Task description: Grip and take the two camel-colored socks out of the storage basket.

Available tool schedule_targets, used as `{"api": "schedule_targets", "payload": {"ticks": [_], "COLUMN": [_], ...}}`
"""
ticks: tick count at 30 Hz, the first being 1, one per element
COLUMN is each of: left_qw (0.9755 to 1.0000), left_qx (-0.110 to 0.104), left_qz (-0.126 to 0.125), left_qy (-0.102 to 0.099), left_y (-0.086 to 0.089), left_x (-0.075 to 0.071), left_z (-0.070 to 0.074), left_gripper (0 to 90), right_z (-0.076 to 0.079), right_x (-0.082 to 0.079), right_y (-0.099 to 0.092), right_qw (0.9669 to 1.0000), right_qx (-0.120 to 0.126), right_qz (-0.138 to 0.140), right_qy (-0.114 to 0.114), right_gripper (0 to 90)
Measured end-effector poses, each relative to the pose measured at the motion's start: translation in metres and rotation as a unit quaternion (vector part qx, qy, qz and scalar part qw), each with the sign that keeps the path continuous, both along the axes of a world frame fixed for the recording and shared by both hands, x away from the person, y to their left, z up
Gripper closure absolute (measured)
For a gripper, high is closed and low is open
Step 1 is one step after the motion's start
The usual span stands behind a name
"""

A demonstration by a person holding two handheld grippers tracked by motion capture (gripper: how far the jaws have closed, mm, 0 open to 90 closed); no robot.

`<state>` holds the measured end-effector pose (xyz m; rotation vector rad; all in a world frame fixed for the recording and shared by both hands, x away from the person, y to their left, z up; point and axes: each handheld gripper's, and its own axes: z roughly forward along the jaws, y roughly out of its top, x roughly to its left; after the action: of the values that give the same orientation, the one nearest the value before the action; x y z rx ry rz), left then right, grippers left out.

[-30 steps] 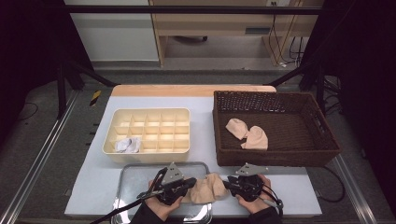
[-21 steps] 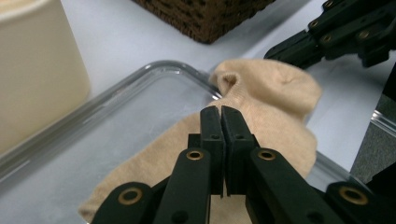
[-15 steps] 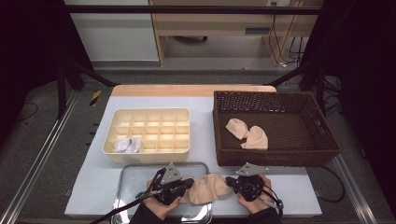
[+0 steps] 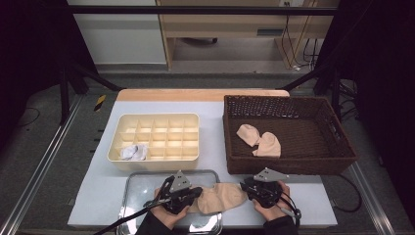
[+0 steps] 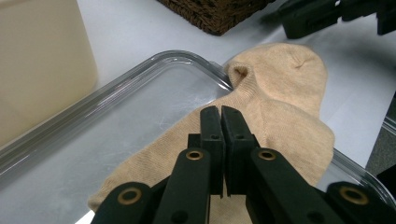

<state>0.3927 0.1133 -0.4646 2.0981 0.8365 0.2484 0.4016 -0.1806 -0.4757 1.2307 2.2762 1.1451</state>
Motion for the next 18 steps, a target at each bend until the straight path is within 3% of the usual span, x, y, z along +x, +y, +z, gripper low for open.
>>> {"api": "schedule_targets", "payload": {"ticks": [2, 4, 7, 9, 18], "left_qw": [1.0000, 1.0000, 1.0000, 0.9999, 0.9991], "left_qx": [0.001, -0.001, -0.006, -0.009, -0.041], "left_qz": [0.002, 0.002, 0.001, -0.003, -0.009], "left_qy": [-0.002, -0.005, -0.005, -0.005, -0.011], "left_y": [-0.001, -0.001, 0.000, 0.002, 0.023], "left_x": [-0.001, -0.001, -0.001, -0.002, -0.008], "left_z": [-0.001, 0.000, 0.002, 0.005, 0.034], "left_gripper": [88.0, 88.0, 88.0, 88.0, 88.1], "right_z": [-0.006, -0.009, -0.005, -0.002, 0.036], "right_x": [0.002, 0.002, 0.001, 0.000, -0.013], "right_y": [0.003, 0.005, 0.006, 0.005, 0.005], "right_qw": [0.9998, 0.9995, 0.9994, 0.9992, 0.9987], "right_qx": [-0.009, 0.002, -0.004, -0.006, 0.033], "right_qz": [0.006, 0.016, 0.020, 0.022, 0.036], "right_qy": [0.020, 0.027, 0.027, 0.034, -0.013], "right_gripper": [73.9, 80.5, 89.5, 89.8, 90.0]}}
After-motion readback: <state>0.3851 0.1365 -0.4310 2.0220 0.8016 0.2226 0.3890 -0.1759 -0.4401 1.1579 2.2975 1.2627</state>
